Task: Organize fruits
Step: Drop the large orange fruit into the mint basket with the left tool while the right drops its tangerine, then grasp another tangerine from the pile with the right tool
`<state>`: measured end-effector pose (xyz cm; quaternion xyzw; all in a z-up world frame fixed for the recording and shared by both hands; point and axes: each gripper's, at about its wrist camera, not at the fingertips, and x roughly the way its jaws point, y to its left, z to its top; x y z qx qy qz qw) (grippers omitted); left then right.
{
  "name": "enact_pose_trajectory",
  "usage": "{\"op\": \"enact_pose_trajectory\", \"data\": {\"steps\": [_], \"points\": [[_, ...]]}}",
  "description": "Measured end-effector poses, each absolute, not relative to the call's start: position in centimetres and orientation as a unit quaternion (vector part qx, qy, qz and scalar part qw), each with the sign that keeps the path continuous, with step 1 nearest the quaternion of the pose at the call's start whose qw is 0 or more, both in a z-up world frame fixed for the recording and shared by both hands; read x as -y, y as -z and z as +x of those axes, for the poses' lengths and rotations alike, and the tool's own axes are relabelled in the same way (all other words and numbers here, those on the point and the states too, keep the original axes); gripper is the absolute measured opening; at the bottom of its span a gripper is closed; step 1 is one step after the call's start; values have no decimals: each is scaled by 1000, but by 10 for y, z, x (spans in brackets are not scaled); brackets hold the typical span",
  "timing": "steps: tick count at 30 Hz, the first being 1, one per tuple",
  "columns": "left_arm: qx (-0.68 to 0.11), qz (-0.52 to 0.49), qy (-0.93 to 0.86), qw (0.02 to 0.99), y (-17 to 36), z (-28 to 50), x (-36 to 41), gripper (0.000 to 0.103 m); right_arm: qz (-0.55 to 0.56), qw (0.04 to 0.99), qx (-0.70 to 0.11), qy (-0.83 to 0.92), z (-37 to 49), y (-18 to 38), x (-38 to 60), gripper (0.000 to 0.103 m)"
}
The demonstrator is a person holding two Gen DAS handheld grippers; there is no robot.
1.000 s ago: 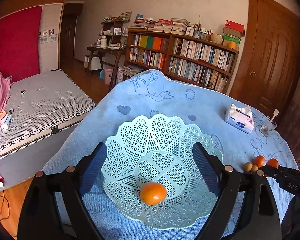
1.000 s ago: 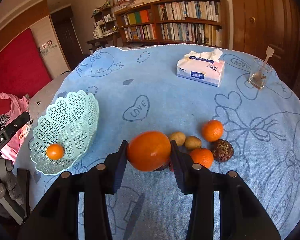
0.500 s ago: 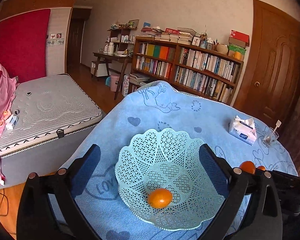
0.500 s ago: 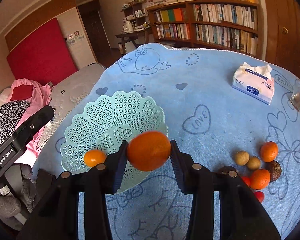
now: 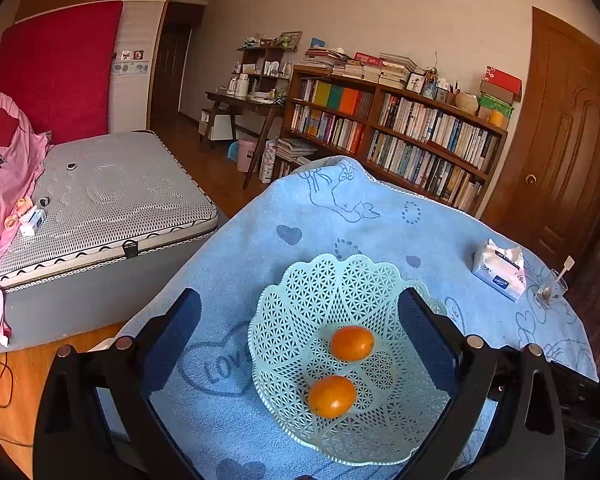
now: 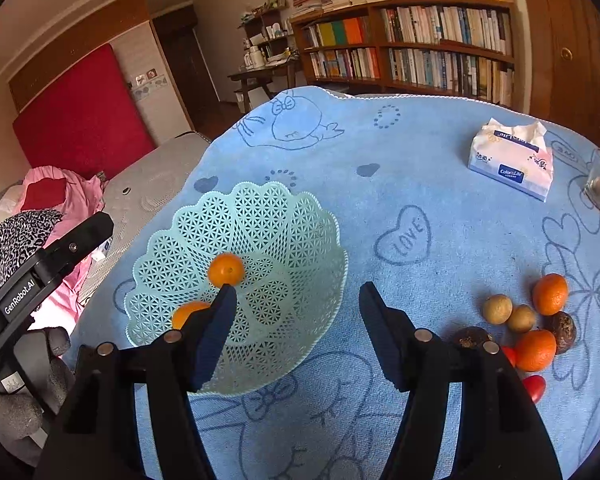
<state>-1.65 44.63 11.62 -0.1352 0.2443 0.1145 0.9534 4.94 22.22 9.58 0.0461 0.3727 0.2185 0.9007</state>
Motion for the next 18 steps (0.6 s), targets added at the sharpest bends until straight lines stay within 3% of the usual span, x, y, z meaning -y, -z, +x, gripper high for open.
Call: {"op": "enact_pose_trajectory", "data": {"steps": [18], "points": [[-265, -112, -82, 954, -105, -9, -422, 100, 111, 913, -387, -67, 75, -84, -102, 65]]}}
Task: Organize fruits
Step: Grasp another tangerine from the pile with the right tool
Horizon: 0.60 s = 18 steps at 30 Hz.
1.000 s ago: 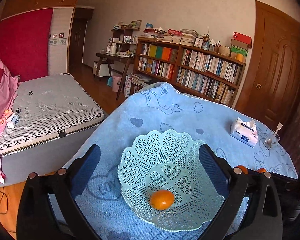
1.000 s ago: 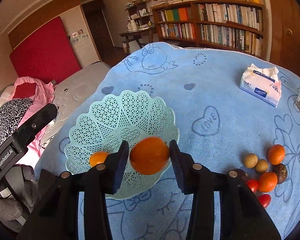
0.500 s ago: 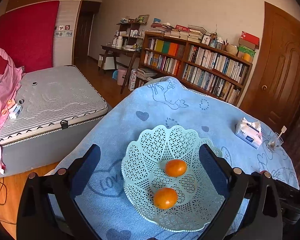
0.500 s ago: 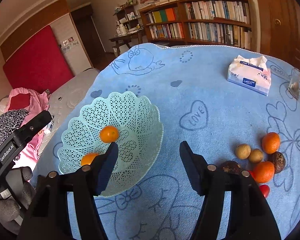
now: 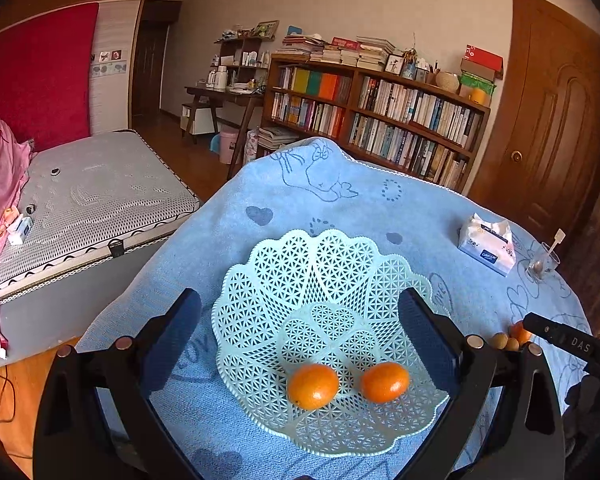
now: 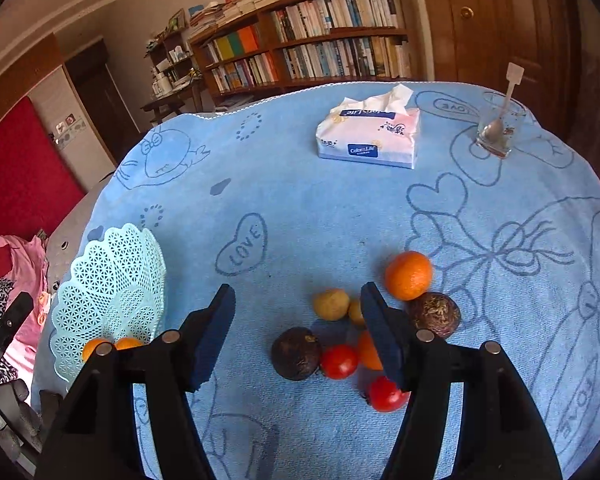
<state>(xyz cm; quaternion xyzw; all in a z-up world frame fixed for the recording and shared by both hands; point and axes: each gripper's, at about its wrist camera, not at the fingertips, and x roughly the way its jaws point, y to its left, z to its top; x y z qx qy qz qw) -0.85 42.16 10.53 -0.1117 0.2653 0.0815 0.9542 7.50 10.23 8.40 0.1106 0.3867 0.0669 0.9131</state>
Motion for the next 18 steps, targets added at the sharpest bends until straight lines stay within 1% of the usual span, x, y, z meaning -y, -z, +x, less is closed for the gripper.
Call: {"op": "enact_pose_trajectory", "data": {"steps": [10, 18], "points": [[-280, -92, -56, 954, -98, -5, -401, 100, 155, 903, -400, 1, 92, -70, -40, 65], [-290, -78, -39, 953, -91, -2, -390, 100, 165, 894, -417, 5, 107, -56, -35, 65]]}}
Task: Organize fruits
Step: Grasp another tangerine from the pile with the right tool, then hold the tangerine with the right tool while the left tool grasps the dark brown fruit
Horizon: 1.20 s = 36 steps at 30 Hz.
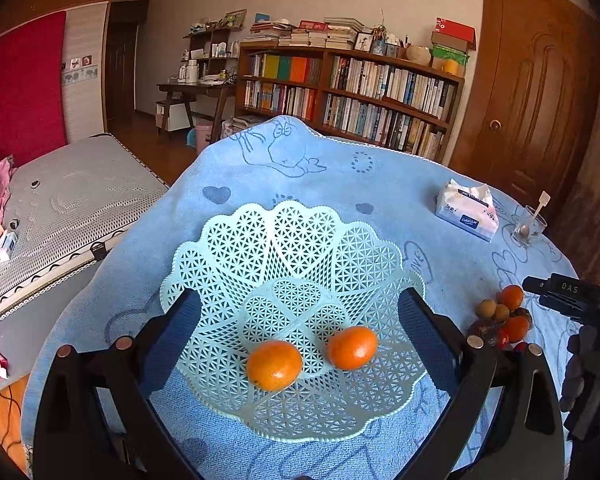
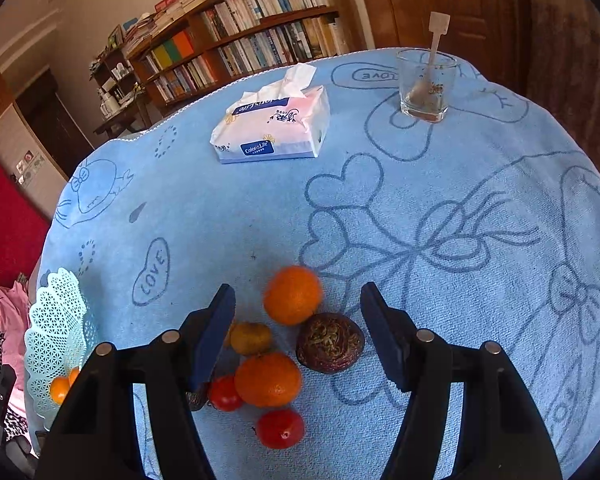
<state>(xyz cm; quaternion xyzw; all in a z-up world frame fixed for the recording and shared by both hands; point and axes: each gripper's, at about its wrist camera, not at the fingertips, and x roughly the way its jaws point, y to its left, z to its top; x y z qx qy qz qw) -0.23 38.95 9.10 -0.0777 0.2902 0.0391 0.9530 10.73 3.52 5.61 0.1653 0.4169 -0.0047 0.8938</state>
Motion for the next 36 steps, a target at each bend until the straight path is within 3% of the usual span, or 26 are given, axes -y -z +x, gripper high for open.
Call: {"op": "enact_pose_trajectory", "data": {"steps": [8, 16, 19, 36], "points": [[-297, -61, -25, 953, -87, -1, -378, 100, 148, 887, -437, 7, 126, -38, -44, 62], [-312, -42, -10, 949, -79, 1, -363, 100, 125, 886, -446, 2, 135, -25, -47, 49], [-314, -39, -8, 948, -78, 1, -358, 100, 125, 889, -440, -7, 132, -29, -48, 38], [-338, 24, 73, 938, -70, 15, -272, 100, 184, 905, -383, 1, 81, -52, 13, 38]]}}
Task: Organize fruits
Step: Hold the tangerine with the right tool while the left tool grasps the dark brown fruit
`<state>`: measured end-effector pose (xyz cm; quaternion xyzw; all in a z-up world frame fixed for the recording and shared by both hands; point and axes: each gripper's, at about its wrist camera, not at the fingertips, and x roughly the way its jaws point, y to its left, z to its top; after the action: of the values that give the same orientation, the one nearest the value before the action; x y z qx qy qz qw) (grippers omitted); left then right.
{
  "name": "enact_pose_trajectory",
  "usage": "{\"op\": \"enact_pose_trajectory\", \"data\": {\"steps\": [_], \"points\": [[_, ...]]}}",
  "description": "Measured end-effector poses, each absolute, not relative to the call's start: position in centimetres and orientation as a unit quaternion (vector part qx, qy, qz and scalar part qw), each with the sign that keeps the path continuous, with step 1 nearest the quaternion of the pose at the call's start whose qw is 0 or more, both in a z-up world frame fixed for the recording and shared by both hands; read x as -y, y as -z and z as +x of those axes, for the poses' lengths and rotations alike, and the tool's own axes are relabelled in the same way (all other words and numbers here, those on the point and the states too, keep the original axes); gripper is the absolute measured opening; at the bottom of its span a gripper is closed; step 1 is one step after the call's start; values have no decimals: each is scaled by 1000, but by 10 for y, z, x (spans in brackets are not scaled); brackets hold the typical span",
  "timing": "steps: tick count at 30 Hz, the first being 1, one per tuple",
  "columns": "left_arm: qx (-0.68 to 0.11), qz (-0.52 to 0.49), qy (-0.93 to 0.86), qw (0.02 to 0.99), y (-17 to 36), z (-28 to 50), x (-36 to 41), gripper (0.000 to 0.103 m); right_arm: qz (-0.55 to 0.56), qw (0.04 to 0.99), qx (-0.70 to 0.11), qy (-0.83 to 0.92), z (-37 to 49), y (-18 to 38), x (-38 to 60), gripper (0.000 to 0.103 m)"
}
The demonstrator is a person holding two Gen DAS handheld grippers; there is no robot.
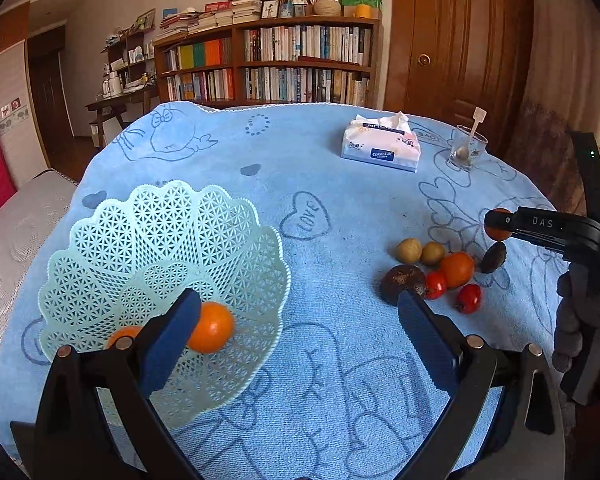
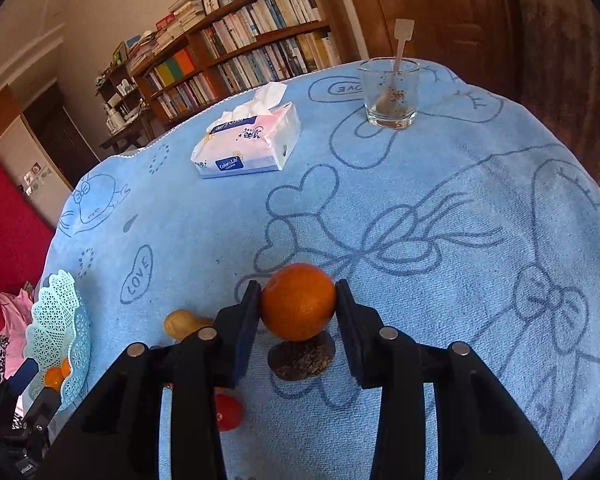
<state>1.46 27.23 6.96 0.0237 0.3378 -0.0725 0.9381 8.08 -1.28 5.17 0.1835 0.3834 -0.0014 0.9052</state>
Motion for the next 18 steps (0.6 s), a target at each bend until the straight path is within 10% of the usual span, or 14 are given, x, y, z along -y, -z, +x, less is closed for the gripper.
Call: {"op": "enact_pose_trajectory", "data": {"steps": [18], "points": [[-387, 66, 119, 912, -32, 50, -198, 100, 242, 891, -382, 27, 61, -15, 72, 38]]}}
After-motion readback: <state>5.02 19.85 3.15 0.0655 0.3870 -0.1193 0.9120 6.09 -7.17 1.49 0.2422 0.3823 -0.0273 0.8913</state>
